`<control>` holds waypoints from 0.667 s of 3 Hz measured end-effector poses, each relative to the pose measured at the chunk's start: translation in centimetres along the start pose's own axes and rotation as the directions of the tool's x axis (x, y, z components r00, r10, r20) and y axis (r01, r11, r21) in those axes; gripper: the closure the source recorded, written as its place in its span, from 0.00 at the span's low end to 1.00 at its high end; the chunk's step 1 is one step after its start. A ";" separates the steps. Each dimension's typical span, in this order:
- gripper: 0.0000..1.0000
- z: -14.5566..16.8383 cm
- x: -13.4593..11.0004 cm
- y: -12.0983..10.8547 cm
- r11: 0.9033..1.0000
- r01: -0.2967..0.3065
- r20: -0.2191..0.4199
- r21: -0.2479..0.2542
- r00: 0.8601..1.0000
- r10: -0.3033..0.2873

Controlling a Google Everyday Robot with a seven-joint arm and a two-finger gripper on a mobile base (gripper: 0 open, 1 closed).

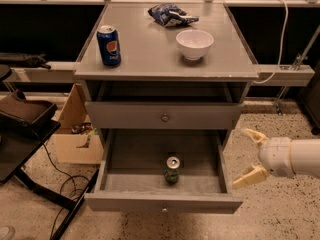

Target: Pick green can from middle drawer and place on counter

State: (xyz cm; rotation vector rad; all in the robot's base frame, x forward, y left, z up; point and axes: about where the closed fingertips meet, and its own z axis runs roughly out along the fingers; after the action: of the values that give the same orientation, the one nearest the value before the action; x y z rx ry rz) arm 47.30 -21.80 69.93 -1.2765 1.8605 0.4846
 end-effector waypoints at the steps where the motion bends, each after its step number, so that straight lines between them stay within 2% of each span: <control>1: 0.00 0.8 0.3 -0.2 1.000 -0.001 0.007 -0.004 1.000 0.001; 2: 0.00 3.6 1.4 -1.2 1.000 0.014 0.030 -0.014 0.999 -0.013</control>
Offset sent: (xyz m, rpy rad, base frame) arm 0.0448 0.0186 -0.0600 0.0410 -0.0327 0.0404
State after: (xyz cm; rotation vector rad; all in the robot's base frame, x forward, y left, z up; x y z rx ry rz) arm 49.59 -20.64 66.80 -1.2842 1.8254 0.5081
